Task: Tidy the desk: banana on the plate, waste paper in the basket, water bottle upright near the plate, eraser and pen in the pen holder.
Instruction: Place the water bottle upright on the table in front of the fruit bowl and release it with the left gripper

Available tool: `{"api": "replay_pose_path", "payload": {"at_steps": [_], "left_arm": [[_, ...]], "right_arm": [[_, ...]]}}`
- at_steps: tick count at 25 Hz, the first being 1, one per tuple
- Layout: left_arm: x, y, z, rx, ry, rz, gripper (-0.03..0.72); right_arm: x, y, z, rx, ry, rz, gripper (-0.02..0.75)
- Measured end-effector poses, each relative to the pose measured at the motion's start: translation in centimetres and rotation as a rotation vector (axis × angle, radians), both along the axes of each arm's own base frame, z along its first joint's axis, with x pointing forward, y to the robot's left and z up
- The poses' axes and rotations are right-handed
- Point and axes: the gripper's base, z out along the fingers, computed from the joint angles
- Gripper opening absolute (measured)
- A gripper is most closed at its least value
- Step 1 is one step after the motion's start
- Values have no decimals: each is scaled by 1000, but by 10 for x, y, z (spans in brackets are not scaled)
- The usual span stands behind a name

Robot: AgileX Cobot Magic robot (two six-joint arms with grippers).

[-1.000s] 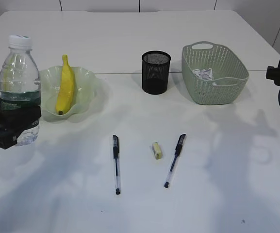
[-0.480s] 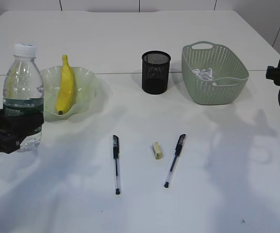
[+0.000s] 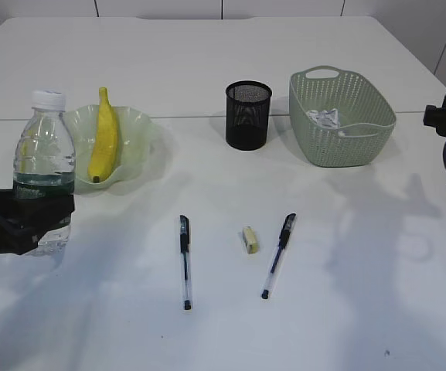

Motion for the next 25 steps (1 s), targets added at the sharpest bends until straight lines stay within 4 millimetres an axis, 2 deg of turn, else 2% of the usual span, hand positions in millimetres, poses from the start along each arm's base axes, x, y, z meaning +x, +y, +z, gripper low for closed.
{"api": "replay_pose_path", "payload": {"at_steps": [17, 25], "left_arm": [[2, 2, 0, -10, 1, 27, 386], [3, 3, -2, 51, -34, 20, 386]], "right_arm": [[0, -2, 3, -21, -26, -23, 590], [0, -2, 3, -22, -28, -24, 590]]}}
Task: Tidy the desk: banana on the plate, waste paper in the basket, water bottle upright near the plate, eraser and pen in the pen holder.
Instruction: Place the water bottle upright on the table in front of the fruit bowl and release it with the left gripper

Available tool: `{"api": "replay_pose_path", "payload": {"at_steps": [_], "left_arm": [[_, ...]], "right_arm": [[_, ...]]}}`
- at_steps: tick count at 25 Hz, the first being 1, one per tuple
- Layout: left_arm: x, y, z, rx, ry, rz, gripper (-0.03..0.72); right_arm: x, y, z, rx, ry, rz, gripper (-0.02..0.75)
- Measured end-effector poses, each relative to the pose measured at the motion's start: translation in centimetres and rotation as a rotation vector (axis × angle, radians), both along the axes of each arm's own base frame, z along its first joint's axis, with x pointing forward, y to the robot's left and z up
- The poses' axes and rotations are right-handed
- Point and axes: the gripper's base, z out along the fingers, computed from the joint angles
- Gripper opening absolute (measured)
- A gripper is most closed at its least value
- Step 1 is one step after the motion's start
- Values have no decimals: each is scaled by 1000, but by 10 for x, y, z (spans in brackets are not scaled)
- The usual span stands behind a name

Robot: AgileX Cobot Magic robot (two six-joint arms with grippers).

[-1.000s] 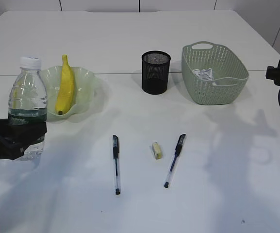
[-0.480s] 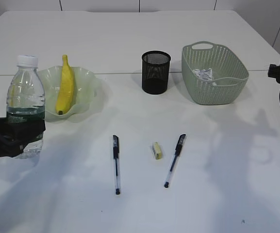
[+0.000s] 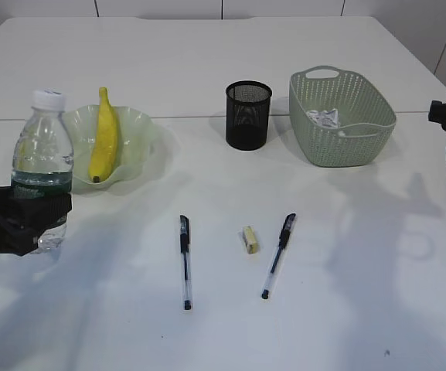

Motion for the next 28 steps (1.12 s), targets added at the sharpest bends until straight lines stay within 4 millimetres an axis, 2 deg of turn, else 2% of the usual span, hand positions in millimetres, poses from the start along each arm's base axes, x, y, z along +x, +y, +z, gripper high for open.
{"api": "replay_pose_path", "payload": {"at_steps": [16, 23, 28], "left_arm": [[-6, -8, -3, 48, -4, -132, 387], [-11, -11, 16, 59, -80, -174, 387], [-29, -10, 14, 50, -57, -151, 387]], "right_arm": [[0, 0, 0, -1, -1, -1, 590], [0, 0, 0, -1, -1, -1, 590], [0, 0, 0, -1, -2, -1, 590]]}}
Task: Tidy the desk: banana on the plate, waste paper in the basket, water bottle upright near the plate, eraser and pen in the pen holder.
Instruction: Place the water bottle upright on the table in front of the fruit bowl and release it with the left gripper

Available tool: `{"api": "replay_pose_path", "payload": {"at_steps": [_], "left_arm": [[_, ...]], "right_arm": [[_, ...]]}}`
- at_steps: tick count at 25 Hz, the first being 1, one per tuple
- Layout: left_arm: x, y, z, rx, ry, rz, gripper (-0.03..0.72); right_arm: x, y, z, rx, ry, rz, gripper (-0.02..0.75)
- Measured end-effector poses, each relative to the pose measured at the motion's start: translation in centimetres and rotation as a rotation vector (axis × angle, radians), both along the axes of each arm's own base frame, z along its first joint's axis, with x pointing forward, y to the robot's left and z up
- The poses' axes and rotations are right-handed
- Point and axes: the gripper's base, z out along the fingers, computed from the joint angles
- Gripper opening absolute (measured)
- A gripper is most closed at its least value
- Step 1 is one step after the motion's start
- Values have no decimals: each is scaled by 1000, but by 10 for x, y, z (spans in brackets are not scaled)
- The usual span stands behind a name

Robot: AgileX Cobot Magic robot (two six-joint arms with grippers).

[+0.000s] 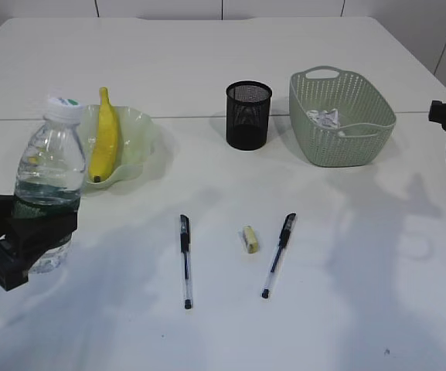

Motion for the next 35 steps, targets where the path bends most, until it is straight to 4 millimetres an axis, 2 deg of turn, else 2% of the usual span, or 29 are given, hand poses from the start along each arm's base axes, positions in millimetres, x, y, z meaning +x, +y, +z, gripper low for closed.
{"api": "replay_pose_path", "payload": {"at_steps": [7, 35], "left_arm": [[-6, 7, -5, 12, 12, 97, 387], [-5, 9, -5, 8, 9, 121, 387]], "right_arm": [[0, 0, 0, -2, 1, 0, 590], [0, 0, 0, 1, 2, -3, 590]]}}
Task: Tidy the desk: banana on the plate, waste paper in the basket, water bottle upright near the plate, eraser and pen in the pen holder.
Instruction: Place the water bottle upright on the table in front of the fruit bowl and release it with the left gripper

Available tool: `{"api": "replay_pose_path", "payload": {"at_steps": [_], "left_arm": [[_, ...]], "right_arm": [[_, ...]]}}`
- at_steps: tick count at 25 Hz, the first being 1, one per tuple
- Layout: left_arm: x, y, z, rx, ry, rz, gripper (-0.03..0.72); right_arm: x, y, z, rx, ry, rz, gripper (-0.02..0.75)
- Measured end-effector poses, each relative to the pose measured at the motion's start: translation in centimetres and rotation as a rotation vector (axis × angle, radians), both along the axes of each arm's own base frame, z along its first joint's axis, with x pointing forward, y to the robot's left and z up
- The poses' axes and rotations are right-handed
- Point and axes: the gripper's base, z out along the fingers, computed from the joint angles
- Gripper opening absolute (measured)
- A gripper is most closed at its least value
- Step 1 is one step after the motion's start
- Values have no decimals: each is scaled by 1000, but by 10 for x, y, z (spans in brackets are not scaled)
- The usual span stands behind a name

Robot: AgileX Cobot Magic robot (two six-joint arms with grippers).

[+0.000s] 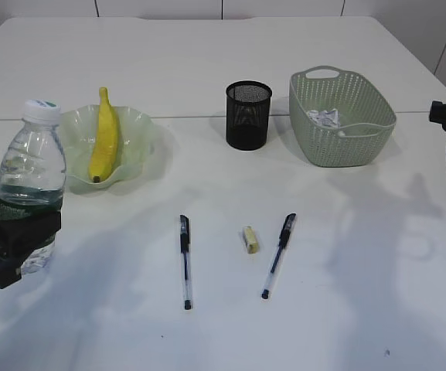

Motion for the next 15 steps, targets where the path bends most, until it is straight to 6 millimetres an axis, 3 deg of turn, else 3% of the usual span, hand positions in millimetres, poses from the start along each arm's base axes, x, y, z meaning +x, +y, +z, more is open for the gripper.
{"api": "replay_pose_path", "payload": {"at_steps": [15], "left_arm": [[-5, 0, 1, 1, 0, 3, 387]], "right_arm": [[0, 0, 0, -2, 1, 0, 590]]}}
